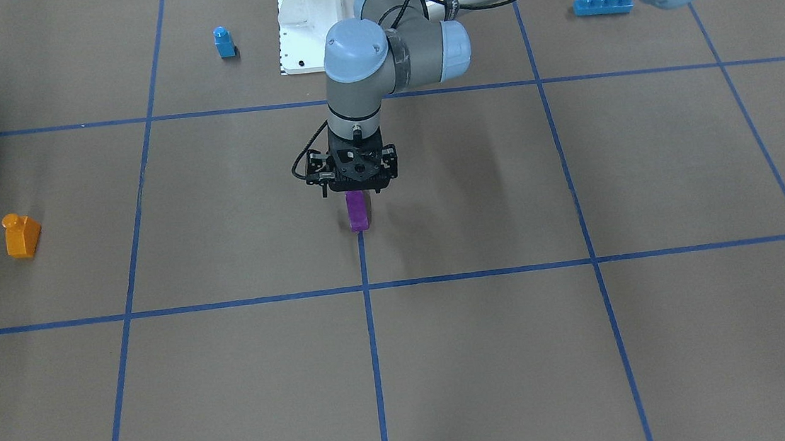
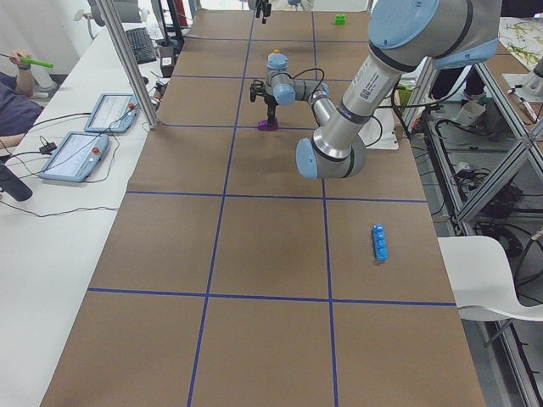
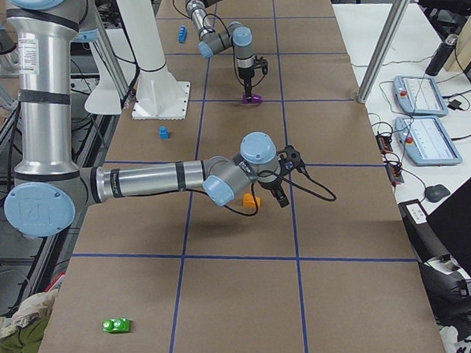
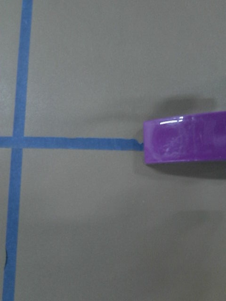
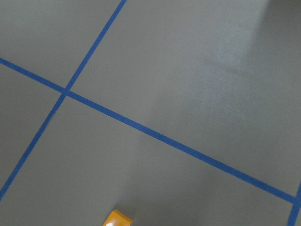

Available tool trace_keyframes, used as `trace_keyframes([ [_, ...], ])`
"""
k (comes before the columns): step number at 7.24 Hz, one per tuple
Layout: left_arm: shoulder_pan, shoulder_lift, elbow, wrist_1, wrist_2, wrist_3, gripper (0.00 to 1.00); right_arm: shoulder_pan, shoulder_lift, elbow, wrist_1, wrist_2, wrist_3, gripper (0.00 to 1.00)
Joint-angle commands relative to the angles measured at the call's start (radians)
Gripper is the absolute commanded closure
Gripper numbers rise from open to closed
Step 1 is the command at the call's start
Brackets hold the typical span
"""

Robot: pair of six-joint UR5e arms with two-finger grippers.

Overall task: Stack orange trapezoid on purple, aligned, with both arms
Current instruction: 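Release the purple block with the left gripper while the right grasps the orange block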

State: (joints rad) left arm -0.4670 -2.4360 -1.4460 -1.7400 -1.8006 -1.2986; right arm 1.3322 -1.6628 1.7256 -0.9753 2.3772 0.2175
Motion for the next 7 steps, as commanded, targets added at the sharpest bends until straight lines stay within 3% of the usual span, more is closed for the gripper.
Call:
trace_keyframes([
  [1, -0.050, 0.034, -0.232, 0.206, -0.045, 0.135, 0.01, -0.033, -0.003, 0.014, 0.015, 0.000, 0.171, 0.01],
  [2, -0.071, 0.111, -0.414, 0.338, -0.049, 0.232, 0.00, -0.077, -0.024, 0.012, 0.100, -0.012, 0.286, 0.01],
  [3, -0.122, 0.215, -0.577, 0.402, -0.049, 0.318, 0.00, -0.121, -0.046, 0.014, 0.174, -0.016, 0.380, 0.01],
  [4, -0.187, 0.335, -0.679, 0.402, -0.052, 0.373, 0.00, -0.158, -0.066, 0.015, 0.206, -0.045, 0.425, 0.02],
  [6, -0.371, 0.447, -0.699, 0.399, -0.254, 0.645, 0.00, -0.282, -0.078, 0.025, 0.208, -0.221, 0.570, 0.04],
  [7, -0.445, 0.510, -0.709, 0.398, -0.314, 0.762, 0.00, -0.327, -0.078, 0.026, 0.208, -0.268, 0.689, 0.05],
])
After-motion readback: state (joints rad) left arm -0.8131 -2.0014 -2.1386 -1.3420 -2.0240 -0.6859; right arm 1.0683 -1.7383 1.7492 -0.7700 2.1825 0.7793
